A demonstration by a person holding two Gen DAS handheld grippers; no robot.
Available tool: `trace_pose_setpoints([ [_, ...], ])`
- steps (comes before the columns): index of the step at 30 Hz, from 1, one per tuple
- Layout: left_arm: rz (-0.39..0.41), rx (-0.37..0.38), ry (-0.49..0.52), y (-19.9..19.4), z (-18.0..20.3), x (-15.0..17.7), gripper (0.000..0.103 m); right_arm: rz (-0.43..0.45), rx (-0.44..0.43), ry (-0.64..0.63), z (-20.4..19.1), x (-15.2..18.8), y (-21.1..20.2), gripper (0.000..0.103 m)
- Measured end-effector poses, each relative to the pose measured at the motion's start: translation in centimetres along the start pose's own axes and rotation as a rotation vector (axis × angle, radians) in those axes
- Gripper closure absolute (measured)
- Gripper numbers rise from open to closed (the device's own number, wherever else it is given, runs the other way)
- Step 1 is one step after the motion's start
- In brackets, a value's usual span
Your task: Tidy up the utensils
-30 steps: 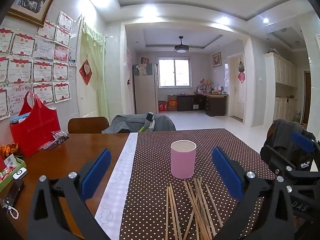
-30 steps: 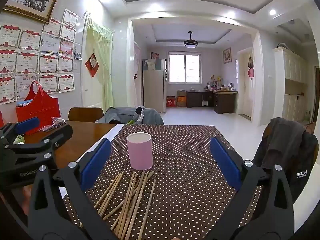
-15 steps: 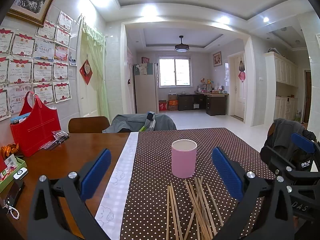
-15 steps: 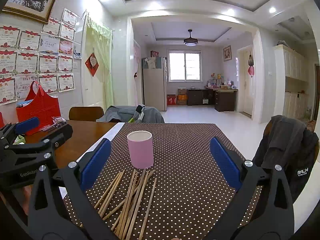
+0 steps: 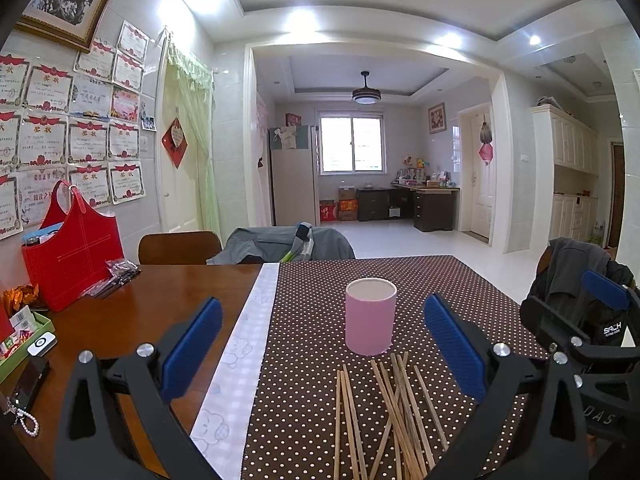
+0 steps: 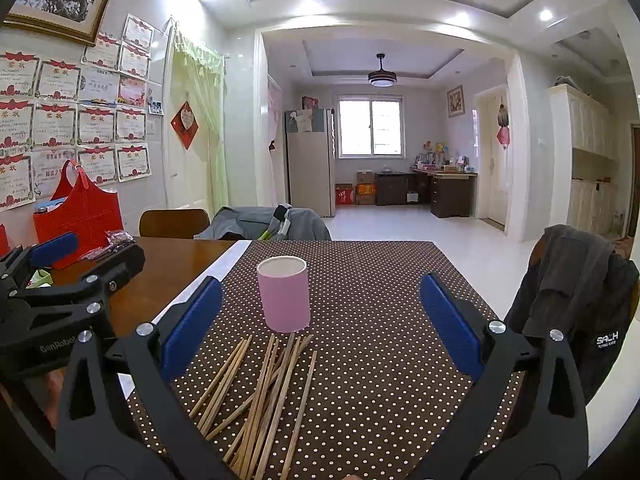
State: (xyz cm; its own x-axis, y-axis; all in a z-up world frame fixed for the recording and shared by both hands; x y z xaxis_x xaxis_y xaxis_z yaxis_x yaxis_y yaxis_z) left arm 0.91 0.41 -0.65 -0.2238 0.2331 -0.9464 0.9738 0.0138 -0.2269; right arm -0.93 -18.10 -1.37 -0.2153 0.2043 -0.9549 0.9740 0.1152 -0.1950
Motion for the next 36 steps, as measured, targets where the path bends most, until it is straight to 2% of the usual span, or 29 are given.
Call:
trace_pose_setpoints([
  [19, 0.008, 0.014, 0.011, 0.1, 0.6, -0.4, 0.004, -0.009, 0.023, 0.012, 0.4, -0.6, -0.1, 0.006],
  [36, -0.011, 0.013, 0.026, 2.0, 1.3, -0.6, 0.004, -0.035, 0.036, 0.024, 1.2, -0.6, 1.7, 0.006],
])
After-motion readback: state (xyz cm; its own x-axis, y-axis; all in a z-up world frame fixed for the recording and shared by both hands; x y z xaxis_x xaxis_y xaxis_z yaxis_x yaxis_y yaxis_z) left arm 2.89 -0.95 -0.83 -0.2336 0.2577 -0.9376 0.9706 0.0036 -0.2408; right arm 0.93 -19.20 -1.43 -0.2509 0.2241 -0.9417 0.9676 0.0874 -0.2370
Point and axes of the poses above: each gripper's, at about its wrist camera, not at the fingertips, and y roughly the way its jaws point, z to its right, x to its underside, the point moved 1 cm from there along y, roughly the way its jaws point, and after that the axes turned 11 degrees about y, right-handed, at the moved point
